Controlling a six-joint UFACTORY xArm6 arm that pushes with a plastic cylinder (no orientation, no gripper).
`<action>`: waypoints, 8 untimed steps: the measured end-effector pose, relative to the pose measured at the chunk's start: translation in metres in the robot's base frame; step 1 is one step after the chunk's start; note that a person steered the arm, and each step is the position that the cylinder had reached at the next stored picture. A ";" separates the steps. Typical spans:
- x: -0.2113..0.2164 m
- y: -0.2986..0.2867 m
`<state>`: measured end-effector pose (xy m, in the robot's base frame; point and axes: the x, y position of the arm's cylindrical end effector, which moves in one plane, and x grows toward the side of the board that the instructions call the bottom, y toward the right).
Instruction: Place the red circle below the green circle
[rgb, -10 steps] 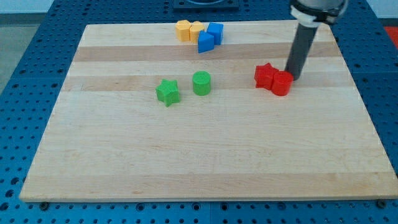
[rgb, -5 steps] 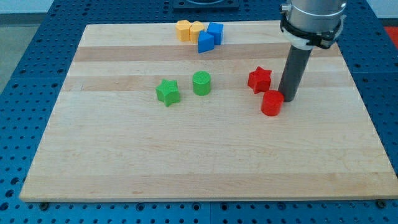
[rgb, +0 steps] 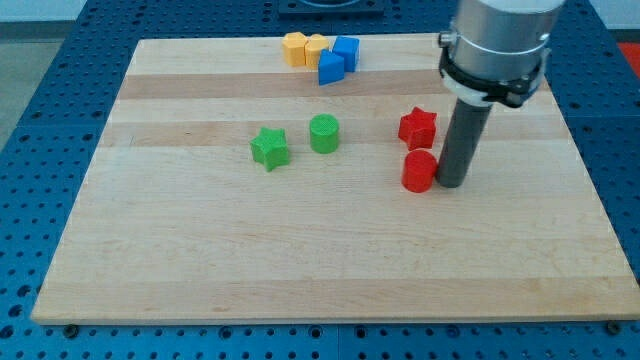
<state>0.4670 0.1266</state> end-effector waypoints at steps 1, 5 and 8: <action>0.000 -0.022; -0.019 -0.060; 0.001 -0.070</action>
<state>0.4679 0.0566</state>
